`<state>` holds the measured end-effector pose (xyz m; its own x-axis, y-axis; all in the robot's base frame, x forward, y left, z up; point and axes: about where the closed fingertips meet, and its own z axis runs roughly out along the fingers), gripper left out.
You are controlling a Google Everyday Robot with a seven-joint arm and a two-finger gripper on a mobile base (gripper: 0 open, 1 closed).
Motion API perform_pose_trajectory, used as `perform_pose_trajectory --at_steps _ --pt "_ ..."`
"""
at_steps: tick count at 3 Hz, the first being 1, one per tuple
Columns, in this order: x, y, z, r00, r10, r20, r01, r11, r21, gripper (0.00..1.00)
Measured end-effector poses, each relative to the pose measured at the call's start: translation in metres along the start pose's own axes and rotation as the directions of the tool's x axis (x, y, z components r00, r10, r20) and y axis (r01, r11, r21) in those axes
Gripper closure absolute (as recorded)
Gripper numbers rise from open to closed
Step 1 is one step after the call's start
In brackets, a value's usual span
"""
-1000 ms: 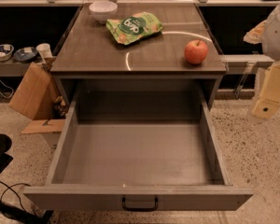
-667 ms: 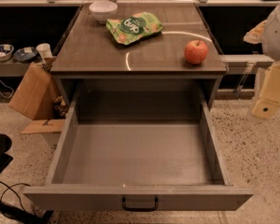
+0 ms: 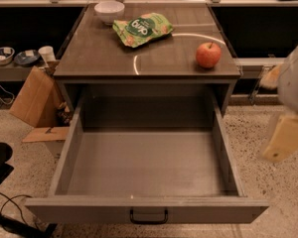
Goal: Close top drawer
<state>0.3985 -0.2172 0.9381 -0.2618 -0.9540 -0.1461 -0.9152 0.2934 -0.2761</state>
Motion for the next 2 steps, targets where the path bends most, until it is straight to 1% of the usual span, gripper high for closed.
perform_pose_trajectory --at_steps 1,2 --pt "0.004 0.059 0.031 0.999 -0.016 -0.041 0.017 0.9994 0.031 0.49" --pt "0.013 0.113 0.076 0.997 -0.026 -0.071 0.024 0.9991 -0.035 0.72"
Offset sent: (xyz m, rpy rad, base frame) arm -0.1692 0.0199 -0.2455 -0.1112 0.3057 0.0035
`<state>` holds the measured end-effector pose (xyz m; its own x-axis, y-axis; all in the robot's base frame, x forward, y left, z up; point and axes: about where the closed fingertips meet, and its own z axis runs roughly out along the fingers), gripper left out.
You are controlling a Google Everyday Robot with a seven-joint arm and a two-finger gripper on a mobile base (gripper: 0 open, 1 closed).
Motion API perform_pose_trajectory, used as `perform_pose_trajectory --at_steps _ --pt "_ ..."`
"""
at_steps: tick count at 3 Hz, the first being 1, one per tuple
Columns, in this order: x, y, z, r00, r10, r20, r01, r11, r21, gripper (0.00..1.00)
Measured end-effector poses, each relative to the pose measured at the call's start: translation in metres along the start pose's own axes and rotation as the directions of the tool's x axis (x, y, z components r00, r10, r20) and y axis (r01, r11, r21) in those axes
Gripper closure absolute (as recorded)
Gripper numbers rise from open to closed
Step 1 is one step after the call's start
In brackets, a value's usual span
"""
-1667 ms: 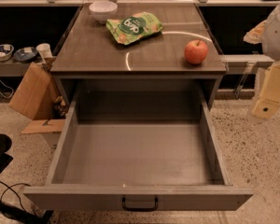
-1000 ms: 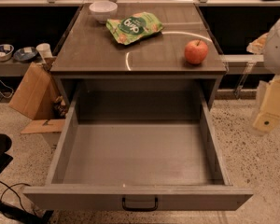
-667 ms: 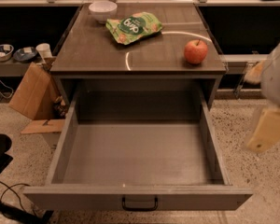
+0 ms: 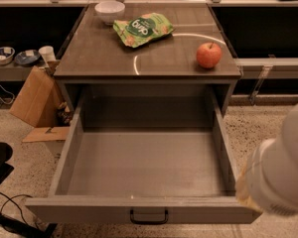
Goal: Close top drawer
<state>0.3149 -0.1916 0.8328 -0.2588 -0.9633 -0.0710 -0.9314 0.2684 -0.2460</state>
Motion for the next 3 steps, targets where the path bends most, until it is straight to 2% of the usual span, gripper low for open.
perform_pose_trajectory --at_steps 1,2,3 --pt "0.01 0.047 0.064 1.0 0.017 0.002 -0.017 0.997 -0.075 0.95" --pt "0.03 0.102 0.151 0.998 0.052 0.029 -0.048 0.9892 -0.138 1.0" --pt "0.042 0.103 0.2 0.996 0.082 0.027 -0.078 0.9909 -0.109 1.0"
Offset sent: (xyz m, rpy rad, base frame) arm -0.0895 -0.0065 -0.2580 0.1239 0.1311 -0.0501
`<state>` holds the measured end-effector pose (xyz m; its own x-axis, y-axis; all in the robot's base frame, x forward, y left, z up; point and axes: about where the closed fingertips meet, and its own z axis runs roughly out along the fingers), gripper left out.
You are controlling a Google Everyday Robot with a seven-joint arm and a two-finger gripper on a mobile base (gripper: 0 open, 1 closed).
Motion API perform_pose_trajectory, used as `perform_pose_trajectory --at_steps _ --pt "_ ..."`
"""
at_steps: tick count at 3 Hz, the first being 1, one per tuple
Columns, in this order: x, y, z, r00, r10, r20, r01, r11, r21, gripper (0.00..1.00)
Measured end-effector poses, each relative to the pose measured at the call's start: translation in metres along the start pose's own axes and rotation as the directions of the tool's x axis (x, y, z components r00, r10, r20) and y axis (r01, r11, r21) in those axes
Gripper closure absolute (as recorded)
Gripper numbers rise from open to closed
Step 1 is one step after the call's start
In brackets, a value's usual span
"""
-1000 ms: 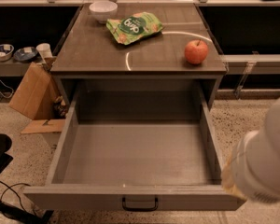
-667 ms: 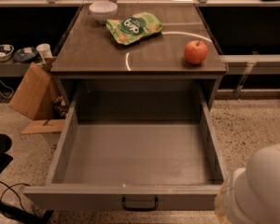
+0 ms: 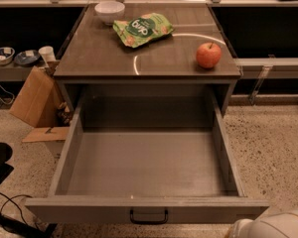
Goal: Close top drawer
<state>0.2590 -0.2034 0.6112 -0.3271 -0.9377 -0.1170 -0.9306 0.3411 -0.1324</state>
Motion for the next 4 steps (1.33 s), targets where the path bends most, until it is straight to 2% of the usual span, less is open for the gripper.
perform_pose_trajectory --at_steps 1,2,3,4 --pt "-0.004 -0.046 0.016 0.998 0.03 0.048 -0.037 0.9887 0.146 1.0" --pt "-0.012 -0.061 0.015 0.997 0.025 0.074 -0.038 0.9813 0.189 1.0" --pt "-0.036 -0.085 0.013 0.991 0.001 0.135 -0.034 0.9702 0.24 1.0" --pt "-0.068 -0.105 0.012 0.981 -0.054 0.185 0.002 0.9631 0.269 1.0"
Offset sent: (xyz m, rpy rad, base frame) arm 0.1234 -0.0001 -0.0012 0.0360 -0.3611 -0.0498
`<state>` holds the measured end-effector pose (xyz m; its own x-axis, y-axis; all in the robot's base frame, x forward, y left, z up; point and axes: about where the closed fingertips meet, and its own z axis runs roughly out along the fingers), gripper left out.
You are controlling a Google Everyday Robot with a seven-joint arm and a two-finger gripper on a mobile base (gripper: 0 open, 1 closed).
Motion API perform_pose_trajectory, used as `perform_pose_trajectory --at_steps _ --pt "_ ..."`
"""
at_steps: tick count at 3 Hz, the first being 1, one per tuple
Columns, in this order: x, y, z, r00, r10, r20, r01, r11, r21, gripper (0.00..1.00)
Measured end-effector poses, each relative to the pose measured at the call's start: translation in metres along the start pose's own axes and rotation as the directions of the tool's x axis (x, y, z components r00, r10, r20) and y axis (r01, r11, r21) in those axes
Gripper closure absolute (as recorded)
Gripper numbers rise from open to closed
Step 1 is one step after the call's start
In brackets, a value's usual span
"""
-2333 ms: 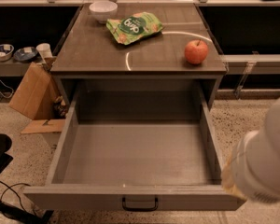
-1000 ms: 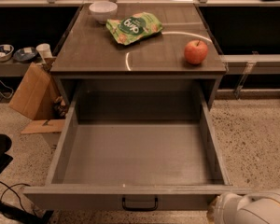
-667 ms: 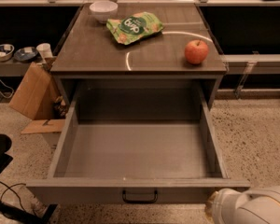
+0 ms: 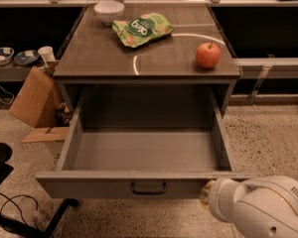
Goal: Close top drawer
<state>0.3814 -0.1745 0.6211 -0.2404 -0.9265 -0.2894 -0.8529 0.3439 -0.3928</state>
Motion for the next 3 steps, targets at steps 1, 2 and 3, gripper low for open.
perform_pose_trajectory --at_steps 1,2,3 --pt "-0.038 -0.024 0.013 0.996 -0.06 0.063 0.059 0.9981 0.015 1.0" --pt "-0.06 -0.039 0.023 0.991 -0.098 0.091 0.097 0.9951 0.019 1.0" --pt "-0.071 -0.061 0.036 0.989 -0.117 0.09 0.116 0.9931 0.019 1.0"
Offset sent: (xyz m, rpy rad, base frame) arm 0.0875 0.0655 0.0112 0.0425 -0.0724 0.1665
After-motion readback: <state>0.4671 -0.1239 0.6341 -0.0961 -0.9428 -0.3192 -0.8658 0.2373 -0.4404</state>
